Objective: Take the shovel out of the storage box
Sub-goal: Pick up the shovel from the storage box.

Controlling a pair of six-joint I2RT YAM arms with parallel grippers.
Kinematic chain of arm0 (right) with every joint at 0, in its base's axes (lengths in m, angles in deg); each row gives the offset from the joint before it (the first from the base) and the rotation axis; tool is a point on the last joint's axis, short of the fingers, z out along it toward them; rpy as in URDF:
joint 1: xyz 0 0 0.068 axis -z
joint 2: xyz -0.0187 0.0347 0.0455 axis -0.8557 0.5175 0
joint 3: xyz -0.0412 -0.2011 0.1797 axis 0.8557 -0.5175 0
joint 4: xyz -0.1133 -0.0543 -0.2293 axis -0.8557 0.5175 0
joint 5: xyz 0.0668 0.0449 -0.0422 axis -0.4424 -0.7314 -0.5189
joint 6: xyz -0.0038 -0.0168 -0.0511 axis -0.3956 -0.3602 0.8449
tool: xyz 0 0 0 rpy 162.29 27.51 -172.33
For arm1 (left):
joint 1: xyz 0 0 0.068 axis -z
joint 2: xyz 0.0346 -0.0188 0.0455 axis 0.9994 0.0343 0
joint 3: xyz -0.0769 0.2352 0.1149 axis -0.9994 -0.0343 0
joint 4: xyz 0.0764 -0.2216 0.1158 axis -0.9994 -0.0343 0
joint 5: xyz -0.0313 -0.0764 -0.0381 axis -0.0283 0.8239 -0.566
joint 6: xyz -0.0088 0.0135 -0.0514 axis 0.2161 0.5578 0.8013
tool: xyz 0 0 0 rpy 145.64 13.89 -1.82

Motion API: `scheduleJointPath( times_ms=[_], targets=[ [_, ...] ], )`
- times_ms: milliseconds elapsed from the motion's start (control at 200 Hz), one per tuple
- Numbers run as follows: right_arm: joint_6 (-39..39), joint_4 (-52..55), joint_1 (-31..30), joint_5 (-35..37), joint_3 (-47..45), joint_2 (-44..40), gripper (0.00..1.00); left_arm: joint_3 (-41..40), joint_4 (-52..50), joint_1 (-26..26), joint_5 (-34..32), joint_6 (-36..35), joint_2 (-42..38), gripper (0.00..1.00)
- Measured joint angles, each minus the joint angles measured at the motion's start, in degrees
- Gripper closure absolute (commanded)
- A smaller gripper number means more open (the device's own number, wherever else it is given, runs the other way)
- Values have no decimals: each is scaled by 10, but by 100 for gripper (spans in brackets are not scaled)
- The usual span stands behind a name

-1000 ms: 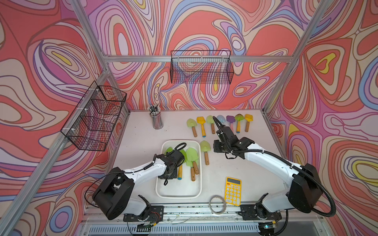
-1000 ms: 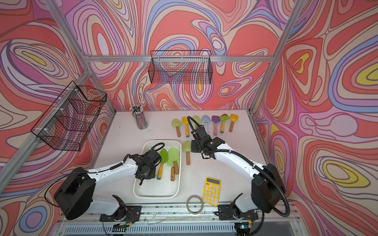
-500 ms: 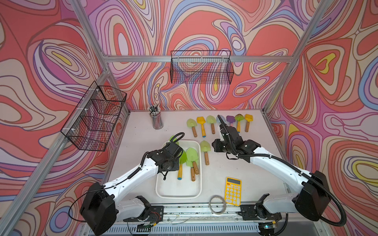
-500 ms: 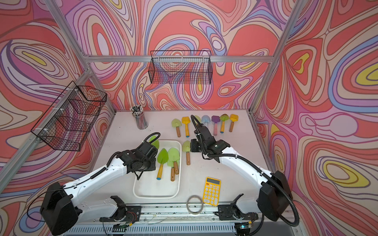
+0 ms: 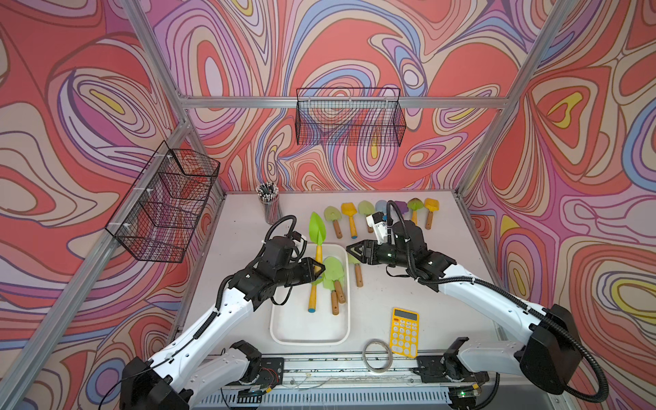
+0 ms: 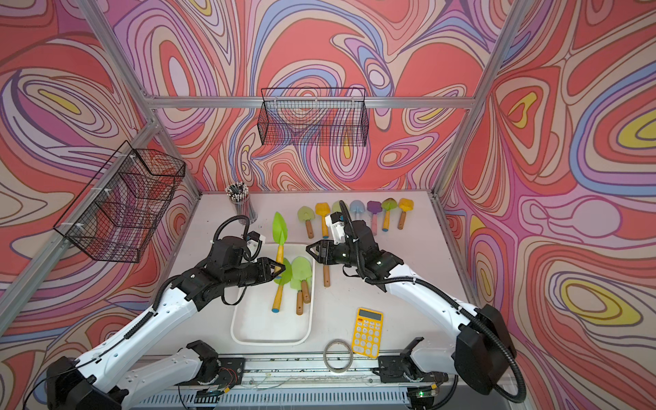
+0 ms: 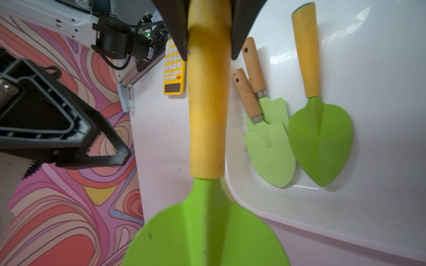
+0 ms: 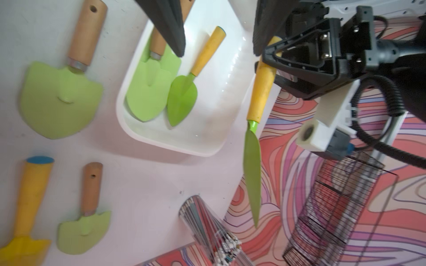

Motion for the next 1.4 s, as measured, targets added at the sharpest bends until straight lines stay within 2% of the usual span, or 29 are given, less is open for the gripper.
scheduleJointPath(
  times_ms=[220, 351, 526, 666, 1047, 1402],
  targets=[
    [-58, -120, 0, -71, -19, 6, 50, -46, 136, 0, 89, 66, -5, 100],
    [-82, -167, 0, -98, -24, 9, 51, -60, 203, 0, 119, 97, -8, 100],
    [-115, -237, 3, -127, -38, 19, 54, -116, 348, 0, 157, 166, -7, 100],
    [-139, -275, 9, -142, -53, 33, 57, -138, 411, 0, 172, 200, -4, 100],
    [-182, -345, 13, -167, -56, 54, 63, -143, 487, 0, 194, 230, -4, 100],
    [-269, -470, 22, -192, -56, 109, 69, -155, 518, 0, 205, 243, 3, 100]
  ],
)
